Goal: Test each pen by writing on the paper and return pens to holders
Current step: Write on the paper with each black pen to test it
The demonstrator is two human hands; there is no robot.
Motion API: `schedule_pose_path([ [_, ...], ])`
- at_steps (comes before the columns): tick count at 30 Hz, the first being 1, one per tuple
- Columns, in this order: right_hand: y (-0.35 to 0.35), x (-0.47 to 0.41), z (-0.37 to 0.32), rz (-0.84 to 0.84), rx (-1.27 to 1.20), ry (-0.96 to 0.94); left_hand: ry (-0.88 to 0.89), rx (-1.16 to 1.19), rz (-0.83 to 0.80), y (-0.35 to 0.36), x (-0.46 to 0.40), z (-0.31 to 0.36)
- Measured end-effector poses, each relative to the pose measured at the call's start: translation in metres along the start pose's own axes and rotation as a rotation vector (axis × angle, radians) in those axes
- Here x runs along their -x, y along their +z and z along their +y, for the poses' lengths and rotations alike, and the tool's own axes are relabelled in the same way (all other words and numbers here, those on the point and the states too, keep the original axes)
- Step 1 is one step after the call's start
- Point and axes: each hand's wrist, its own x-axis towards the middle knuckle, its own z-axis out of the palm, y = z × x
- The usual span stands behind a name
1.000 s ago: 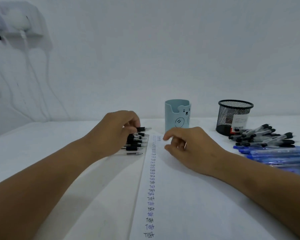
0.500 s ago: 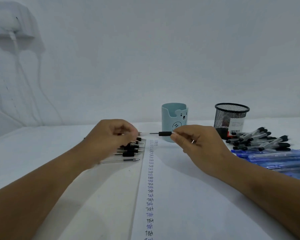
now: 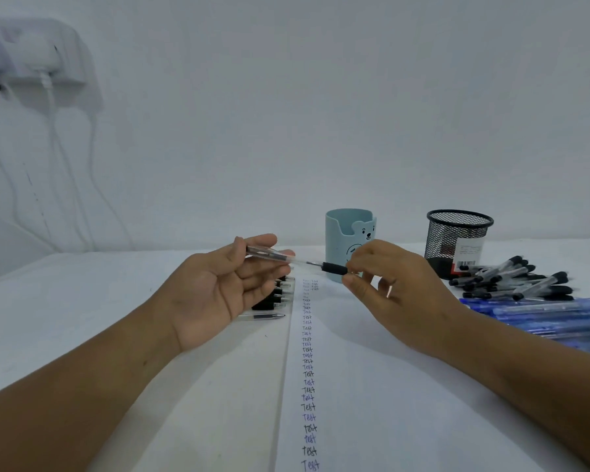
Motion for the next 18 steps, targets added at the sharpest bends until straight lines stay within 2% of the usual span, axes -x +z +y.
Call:
schedule_pose_path([
  [3,-0.003,0.002,0.004,-0.043,0.079,-0.026,0.01,-0.068,-0.013,0.001,0.002,-0.004],
  [8,-0.009,-0.001,0.003,0.003,0.469,-0.192,0.031,-0.178,-0.065,0.011,0.003,-0.011],
  [11,-0.009,-0.008,-0.004,-0.074,0.496,-0.176,0.056,-0.27,-0.083,0.018,0.004,-0.01],
  [13,-0.009,-0.016,-0.006,-0.173,0.435,-0.073,0.119,-0.385,-0.01,0.016,0.002,-0.007],
  [15,-0.008,-0.025,-0.004,-0.214,0.291,0.118,0.203,-0.665,0.088,0.009,0.0,-0.007],
  [16,-0.007,-0.03,-0.003,-0.223,0.189,0.229,0.242,-0.824,0.097,0.003,0.001,-0.009],
  [18,-0.001,-0.038,-0.005,-0.237,-0.093,0.423,0.284,-1.132,0.002,-0.008,0.001,-0.015],
])
